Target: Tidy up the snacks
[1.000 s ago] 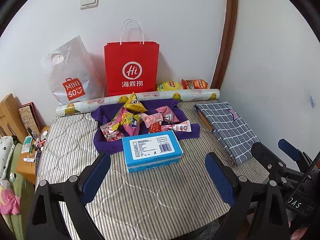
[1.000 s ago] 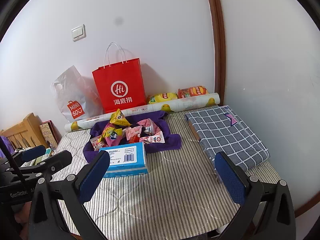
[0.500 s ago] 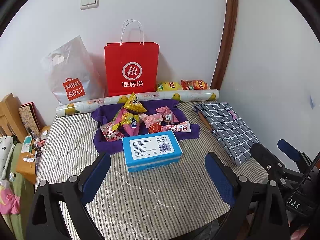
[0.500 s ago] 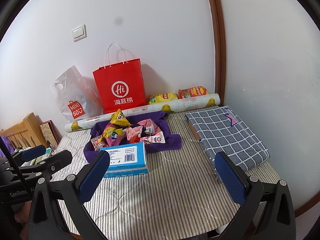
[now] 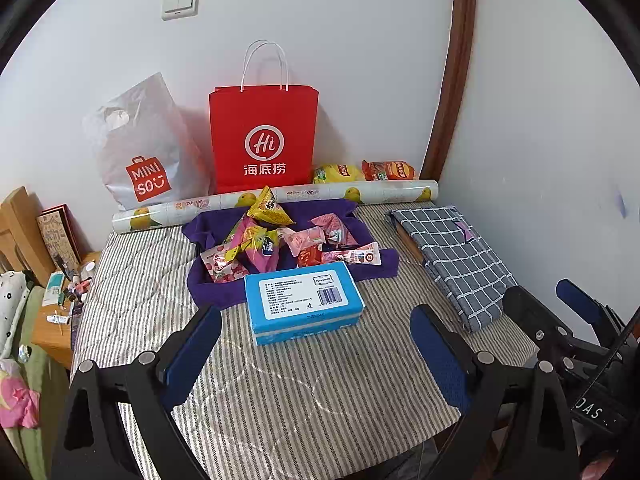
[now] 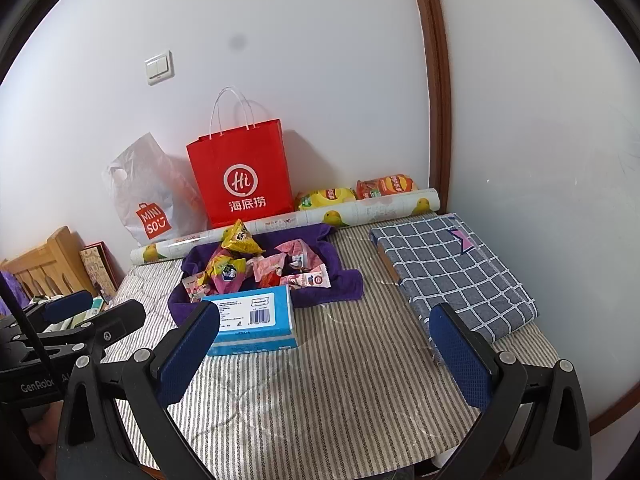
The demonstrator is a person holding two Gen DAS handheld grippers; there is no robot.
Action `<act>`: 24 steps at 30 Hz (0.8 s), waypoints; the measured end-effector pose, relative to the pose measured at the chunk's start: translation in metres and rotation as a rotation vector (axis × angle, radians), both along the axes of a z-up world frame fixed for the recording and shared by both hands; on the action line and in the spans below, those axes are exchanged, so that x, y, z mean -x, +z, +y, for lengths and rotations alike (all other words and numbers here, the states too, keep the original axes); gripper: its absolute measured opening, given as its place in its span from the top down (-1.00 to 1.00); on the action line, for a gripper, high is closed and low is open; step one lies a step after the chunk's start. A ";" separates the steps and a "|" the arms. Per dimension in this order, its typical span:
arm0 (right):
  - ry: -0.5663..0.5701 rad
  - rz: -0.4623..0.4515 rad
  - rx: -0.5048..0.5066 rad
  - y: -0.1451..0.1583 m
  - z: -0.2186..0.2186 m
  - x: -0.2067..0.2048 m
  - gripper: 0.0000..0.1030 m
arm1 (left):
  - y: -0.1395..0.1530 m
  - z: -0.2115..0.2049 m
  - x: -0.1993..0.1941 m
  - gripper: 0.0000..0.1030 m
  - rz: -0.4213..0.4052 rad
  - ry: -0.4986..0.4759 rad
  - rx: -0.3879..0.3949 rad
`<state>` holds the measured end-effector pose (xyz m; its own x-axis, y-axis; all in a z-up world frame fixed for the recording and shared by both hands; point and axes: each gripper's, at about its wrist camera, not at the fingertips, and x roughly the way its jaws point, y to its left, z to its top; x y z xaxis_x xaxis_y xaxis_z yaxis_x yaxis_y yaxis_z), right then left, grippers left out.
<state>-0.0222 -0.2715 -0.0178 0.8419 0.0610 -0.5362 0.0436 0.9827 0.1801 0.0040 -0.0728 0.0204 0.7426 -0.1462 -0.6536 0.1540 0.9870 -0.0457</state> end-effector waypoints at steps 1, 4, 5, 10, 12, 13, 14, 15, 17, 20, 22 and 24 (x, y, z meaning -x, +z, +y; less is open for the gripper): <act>-0.001 -0.001 0.000 0.000 0.000 0.000 -1.00 | 0.000 0.000 0.000 -0.86 0.000 0.001 0.001; -0.002 -0.003 -0.001 0.003 0.000 0.000 -1.00 | 0.000 0.000 0.000 -0.86 0.000 0.001 0.000; -0.002 -0.003 0.000 0.003 0.000 0.000 -1.00 | 0.000 0.000 0.000 -0.86 0.000 0.001 0.000; -0.003 -0.003 -0.001 0.005 0.000 0.001 -1.00 | 0.000 0.001 0.000 -0.86 0.000 0.001 0.001; -0.003 -0.004 0.000 0.005 0.000 0.001 -1.00 | 0.000 0.001 0.000 -0.86 -0.001 0.001 0.001; -0.003 -0.004 0.000 0.005 0.000 0.001 -1.00 | 0.000 0.000 0.000 -0.86 0.000 0.002 0.001; -0.003 -0.004 -0.001 0.005 0.000 0.001 -1.00 | 0.000 0.000 0.000 -0.86 0.000 0.002 0.001; -0.003 -0.005 -0.001 0.005 0.000 0.001 -1.00 | 0.000 0.000 0.000 -0.86 -0.001 0.003 0.001; -0.003 -0.005 0.000 0.005 0.000 0.001 -1.00 | 0.001 -0.001 0.001 -0.86 -0.001 0.003 0.002; -0.003 -0.005 0.000 0.005 0.000 0.001 -1.00 | 0.000 0.000 0.001 -0.86 -0.002 0.003 0.002; -0.003 -0.005 0.000 0.005 0.000 0.001 -1.00 | 0.001 0.000 0.001 -0.86 -0.001 0.001 0.003; -0.003 -0.005 0.000 0.005 0.000 0.001 -1.00 | 0.001 -0.002 0.001 -0.86 -0.001 0.002 0.003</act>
